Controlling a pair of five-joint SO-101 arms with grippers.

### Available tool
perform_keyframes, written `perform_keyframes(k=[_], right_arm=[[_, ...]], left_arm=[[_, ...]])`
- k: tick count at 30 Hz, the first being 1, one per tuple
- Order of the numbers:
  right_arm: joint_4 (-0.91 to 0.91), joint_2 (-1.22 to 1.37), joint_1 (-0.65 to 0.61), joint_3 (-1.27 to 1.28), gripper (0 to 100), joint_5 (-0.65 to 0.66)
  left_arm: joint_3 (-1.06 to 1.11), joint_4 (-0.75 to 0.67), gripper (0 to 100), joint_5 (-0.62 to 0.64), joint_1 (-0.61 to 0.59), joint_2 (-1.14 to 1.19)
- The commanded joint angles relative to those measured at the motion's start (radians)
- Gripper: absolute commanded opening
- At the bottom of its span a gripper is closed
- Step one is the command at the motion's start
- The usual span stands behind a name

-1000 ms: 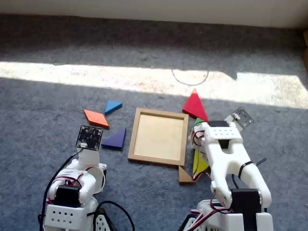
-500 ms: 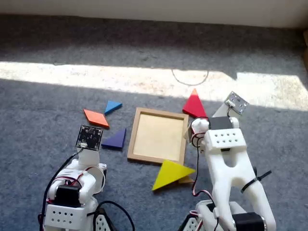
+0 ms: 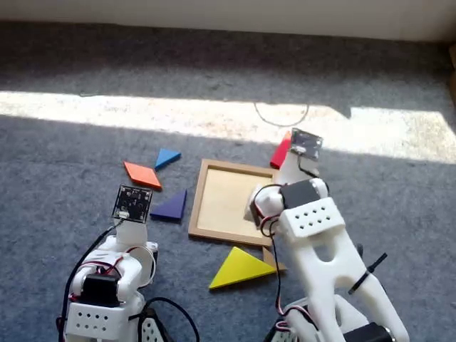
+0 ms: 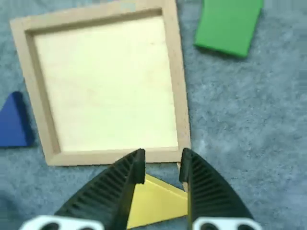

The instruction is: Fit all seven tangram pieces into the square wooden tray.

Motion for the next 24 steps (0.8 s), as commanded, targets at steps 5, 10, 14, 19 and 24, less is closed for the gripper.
perform_keyframes(k=[5, 10, 14, 19, 24], right_arm=[[0.079, -0.041, -0.102, -0.059, 11.5, 0.537], [0.12, -0.041, -0.143, -0.056, 11.5, 0.867], [0.216, -0.041, -0.251, -0.059, 12.5, 1.062], [0.234, -0.041, -0.364, -0.016, 27.1, 1.069], [0.17, -0.042, -0.469, 0.07, 31.8, 1.099]], left_arm=[[0.021, 0.006, 1, -0.008, -0.008, -0.025], [0.021, 0.006, 1, -0.008, -0.008, -0.025], [0.021, 0.006, 1, -0.008, -0.008, -0.025], [0.021, 0.006, 1, -0.008, -0.008, -0.025], [0.021, 0.006, 1, -0.008, -0.008, -0.025]])
